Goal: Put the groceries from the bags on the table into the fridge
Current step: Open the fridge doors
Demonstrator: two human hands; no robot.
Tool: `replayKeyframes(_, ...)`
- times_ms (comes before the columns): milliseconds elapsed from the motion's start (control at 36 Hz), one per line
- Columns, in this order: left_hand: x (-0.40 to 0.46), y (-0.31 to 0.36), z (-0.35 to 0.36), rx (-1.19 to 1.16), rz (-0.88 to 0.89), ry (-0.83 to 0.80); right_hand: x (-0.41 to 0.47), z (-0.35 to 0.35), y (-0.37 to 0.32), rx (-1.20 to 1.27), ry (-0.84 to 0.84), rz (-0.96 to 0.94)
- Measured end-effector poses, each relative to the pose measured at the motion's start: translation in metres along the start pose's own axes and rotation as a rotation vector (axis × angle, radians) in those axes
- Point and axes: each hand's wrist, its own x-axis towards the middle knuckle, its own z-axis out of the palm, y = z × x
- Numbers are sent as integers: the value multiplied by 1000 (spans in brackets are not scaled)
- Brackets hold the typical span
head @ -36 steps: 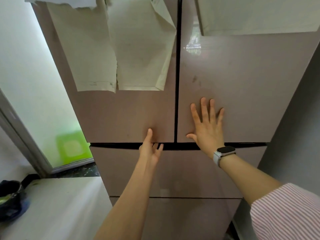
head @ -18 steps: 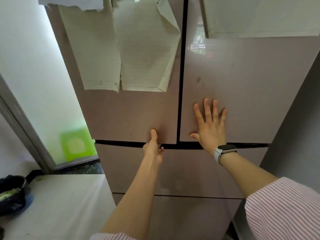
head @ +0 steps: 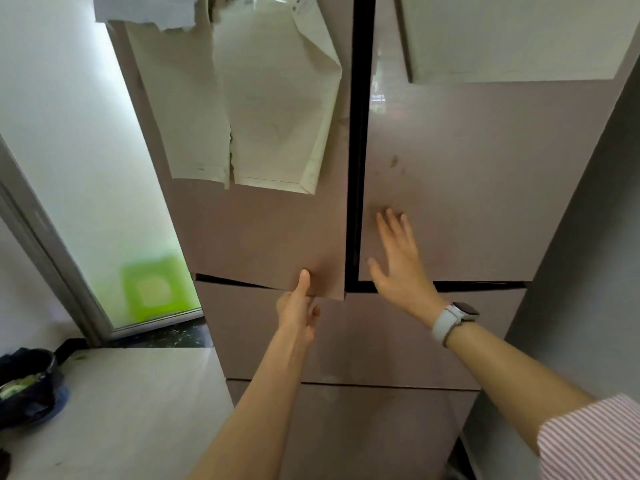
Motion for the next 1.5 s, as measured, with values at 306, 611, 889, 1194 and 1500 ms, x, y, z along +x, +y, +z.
replayKeyframes(306, -29, -4, -8, 133, 192, 7, -41, 26, -38, 474, -291, -55)
replayKeyframes(611, -76, -1, -76, 381, 488, 96, -76, 49, -61, 276, -16, -163)
replayKeyframes(889, -116, 12, -115, 758, 919, 79, -110, 75, -96, 124, -71, -345)
replayKeyframes(1194, -132, 22, -159, 662, 995, 347, -105, 67, -128, 206, 20, -238)
replayKeyframes(1500, -140, 48, -187, 1276, 1382, 498, -107, 88, -168, 330, -289, -523)
